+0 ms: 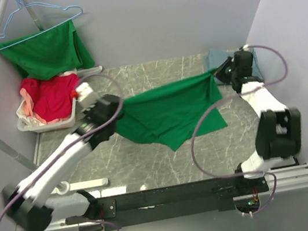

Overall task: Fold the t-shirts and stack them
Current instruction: Flatten the tshirt out

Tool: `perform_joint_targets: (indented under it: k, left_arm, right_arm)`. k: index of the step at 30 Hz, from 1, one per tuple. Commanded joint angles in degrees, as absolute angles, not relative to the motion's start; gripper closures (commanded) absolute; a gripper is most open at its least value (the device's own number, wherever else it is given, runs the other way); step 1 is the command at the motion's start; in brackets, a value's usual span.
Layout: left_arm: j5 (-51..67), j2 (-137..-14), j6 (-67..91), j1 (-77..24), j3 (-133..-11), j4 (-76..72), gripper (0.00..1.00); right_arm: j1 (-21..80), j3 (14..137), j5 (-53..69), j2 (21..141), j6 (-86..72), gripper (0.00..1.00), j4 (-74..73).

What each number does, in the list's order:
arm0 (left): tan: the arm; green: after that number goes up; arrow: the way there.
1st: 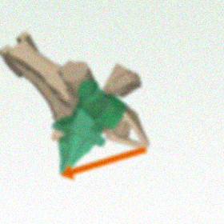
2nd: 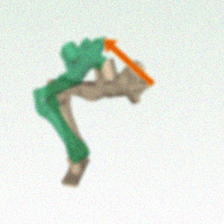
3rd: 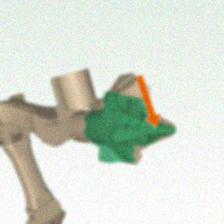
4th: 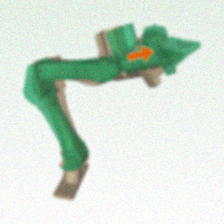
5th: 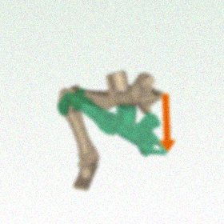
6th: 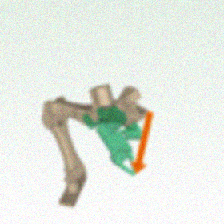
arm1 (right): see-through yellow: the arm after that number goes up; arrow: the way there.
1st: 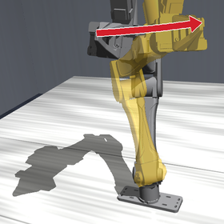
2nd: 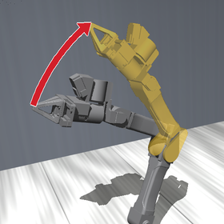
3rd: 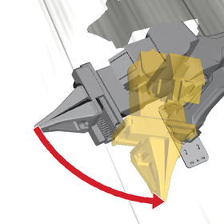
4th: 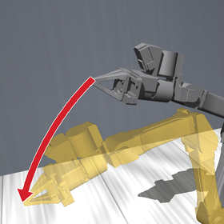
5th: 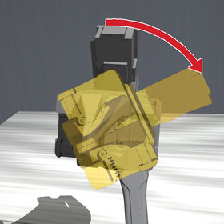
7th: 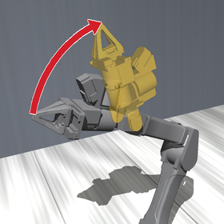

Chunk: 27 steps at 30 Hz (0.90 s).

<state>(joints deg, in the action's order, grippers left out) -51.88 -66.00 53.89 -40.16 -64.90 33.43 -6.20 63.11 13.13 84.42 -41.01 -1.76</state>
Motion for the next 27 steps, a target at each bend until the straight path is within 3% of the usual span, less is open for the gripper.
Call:
perform_joint_targets:
  k: [1,6,9,10,14,17,22,27]
  left_arm:
    - [-51.59,-76.18,61.16,-39.81,-64.24,36.64,0.99]
    - [-54.93,-85.58,62.05,-39.64,-67.49,36.83,0.99]
    - [-55.11,-88.84,60.74,-39.64,-69.96,36.13,0.99]
    - [-54.93,-89.47,59.6,-39.73,-70.66,35.69,0.99]
    - [-53.35,-92.63,58.45,-39.73,-72.24,34.28,0.99]
    - [-51.77,-94.65,58.27,-39.73,-72.77,33.75,0.99]
    - [-48.87,-96.59,57.74,-39.73,-72.33,32.08,0.99]
    - [-48.87,-97.73,57.66,-39.64,-72.33,31.99,0.99]
  right_arm:
    - [-6.86,67.05,11.16,92.09,-42.63,1.0,2.11]
    - [-6.86,69.34,11.51,98.26,-41.66,1.0,4.22]
    - [-6.94,71.27,10.29,99.05,-39.91,0.71,3.43]
    - [-6.86,72.58,9.67,99.05,-39.29,0.52,2.04]
    - [-6.51,73.65,5.02,97.39,-36.48,0.29,0.44]
    - [-5.8,71.55,0.88,94.31,-35.16,0.25,0.7]
    - [-4.92,65.23,3.86,88.44,-35.16,0.33,1.23]
    - [-0.45,56.97,7.38,81.13,-34.63,0.34,-0.69]
